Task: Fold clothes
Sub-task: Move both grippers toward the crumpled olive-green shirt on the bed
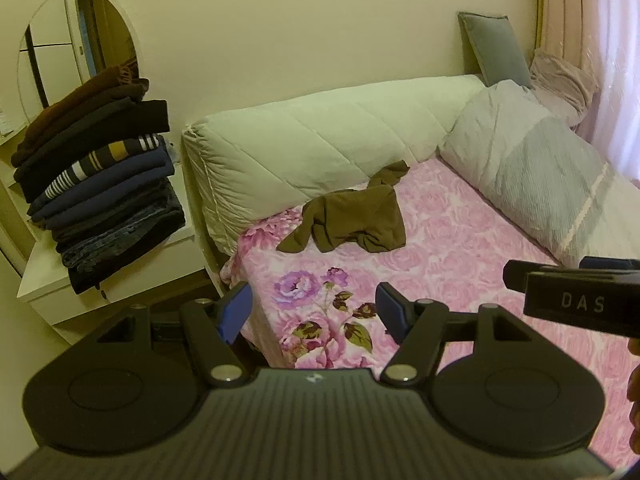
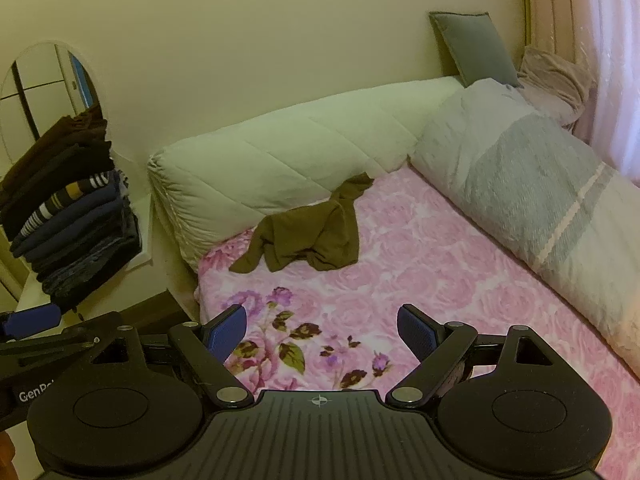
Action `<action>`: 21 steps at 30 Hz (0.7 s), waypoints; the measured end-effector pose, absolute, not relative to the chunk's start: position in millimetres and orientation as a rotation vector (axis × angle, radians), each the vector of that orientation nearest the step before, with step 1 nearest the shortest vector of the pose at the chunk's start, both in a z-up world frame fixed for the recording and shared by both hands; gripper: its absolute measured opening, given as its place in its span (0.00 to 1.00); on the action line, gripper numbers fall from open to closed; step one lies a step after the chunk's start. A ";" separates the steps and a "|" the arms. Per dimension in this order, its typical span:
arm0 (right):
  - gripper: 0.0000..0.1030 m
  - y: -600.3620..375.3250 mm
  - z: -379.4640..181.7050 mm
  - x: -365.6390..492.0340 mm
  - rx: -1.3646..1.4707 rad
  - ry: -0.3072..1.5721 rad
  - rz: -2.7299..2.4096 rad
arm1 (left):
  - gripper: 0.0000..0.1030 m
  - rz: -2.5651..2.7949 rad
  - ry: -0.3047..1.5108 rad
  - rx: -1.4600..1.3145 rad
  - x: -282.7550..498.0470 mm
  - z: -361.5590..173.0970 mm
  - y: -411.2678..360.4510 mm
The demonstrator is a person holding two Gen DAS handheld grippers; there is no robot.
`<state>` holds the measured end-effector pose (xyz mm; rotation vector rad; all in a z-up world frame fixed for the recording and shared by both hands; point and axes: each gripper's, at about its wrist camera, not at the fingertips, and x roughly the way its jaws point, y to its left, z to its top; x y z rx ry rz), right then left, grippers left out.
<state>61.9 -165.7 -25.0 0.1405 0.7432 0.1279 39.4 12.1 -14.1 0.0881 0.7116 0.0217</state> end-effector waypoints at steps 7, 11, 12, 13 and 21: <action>0.83 -166.4 -30.7 80.9 0.144 0.753 0.118 | 0.63 0.013 0.720 0.093 61.5 -17.7 11.8; 0.83 -168.4 -33.8 90.6 0.145 0.758 0.115 | 0.63 0.012 0.726 0.096 74.0 -20.1 12.6; 0.83 -168.9 -34.5 93.8 0.146 0.758 0.115 | 0.63 0.012 0.730 0.096 77.7 -21.0 12.9; 0.83 -169.4 -35.3 96.9 0.146 0.759 0.116 | 0.63 0.012 0.733 0.097 81.4 -21.9 13.2; 0.83 -170.6 -43.3 127.3 0.149 0.777 0.118 | 0.63 0.015 0.758 0.099 109.9 -31.3 13.0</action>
